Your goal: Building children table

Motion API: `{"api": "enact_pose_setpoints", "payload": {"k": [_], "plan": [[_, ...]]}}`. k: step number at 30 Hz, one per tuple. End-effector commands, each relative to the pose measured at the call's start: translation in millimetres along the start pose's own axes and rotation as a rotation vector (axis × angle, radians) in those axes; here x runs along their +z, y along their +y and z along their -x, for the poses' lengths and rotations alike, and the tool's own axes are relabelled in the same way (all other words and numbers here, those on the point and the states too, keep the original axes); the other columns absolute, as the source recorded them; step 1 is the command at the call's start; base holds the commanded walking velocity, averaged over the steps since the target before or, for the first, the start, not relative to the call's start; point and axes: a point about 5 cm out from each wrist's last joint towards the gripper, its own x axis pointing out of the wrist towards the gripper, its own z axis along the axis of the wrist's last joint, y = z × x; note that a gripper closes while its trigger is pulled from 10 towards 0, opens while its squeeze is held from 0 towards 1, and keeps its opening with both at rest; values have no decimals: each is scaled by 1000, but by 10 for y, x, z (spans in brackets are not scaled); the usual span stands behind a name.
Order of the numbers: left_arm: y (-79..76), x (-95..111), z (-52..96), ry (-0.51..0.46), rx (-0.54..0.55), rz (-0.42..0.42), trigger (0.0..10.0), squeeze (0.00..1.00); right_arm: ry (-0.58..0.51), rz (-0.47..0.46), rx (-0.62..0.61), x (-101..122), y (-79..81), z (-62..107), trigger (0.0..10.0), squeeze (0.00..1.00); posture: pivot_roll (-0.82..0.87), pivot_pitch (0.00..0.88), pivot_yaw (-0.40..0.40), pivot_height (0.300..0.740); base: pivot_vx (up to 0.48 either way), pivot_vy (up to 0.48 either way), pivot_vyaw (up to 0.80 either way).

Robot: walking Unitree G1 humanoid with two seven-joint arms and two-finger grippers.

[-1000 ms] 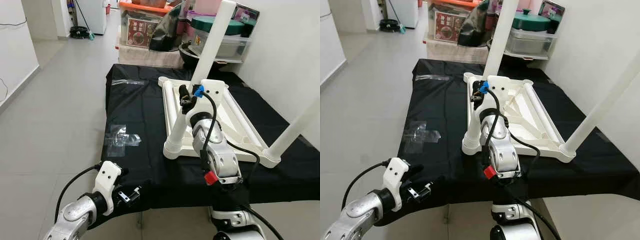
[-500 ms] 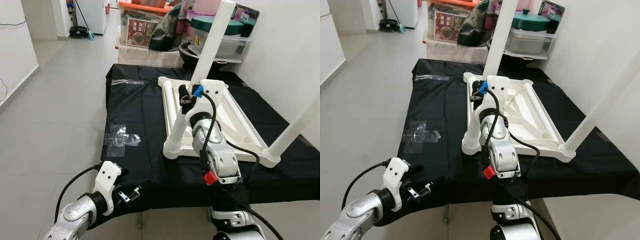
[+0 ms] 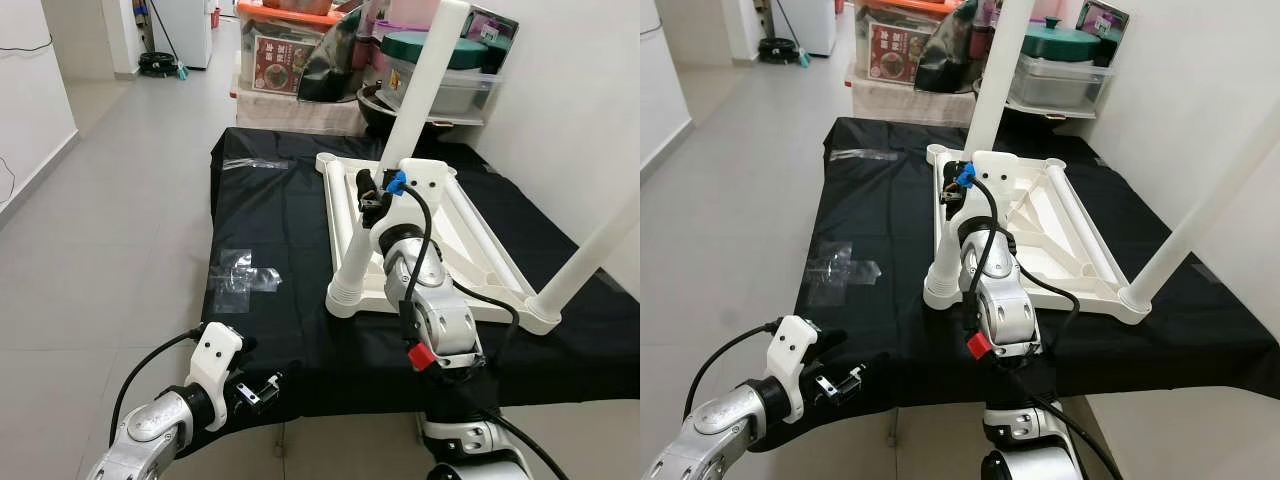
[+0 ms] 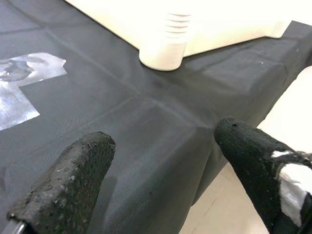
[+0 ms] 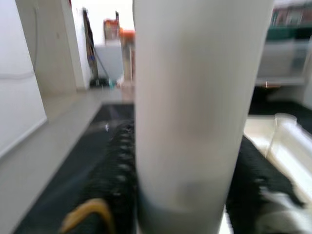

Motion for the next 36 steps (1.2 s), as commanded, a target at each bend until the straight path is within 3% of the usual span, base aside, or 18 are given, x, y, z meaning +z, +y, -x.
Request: {"api": "enact_pose_setpoints", "payload": {"k": [1,4,5,7,15,17,29,36], "plan": [[-21,-33,-30,13,-19,-2,10000,0,14,20,-9,-35,-29,8,10000,855,23,0,-122,740,0,0,0],[-18,-33,-32,13,-20,-3,10000,0,1,23,-1,-14,-18,11,10000,859,23,0,-122,740,0,0,0],[-14,-34,-32,14,-20,-4,10000,0,-4,27,4,-7,-12,12,10000,953,22,0,-121,740,0,0,0],[-13,-34,-32,14,-19,-4,10000,0,-6,28,6,-3,-7,13,10000,976,22,0,-121,740,0,0,0],[-9,-36,-31,15,-19,-5,10000,0,-17,22,10,22,2,11,10000,949,24,0,-121,740,0,0,0],[-9,-36,-30,16,-20,-5,10000,0,-40,4,24,65,7,10,10000,1000,24,0,-121,740,0,0,0],[-9,-38,-33,15,-26,-2,10000,0,-99,24,115,199,-6,-16,10000,1000,24,0,-121,740,0,0,0],[-15,-36,-34,15,-31,1,10000,0,-110,101,180,261,-141,-93,10000,1000,24,0,-119,740,0,0,0]]}}
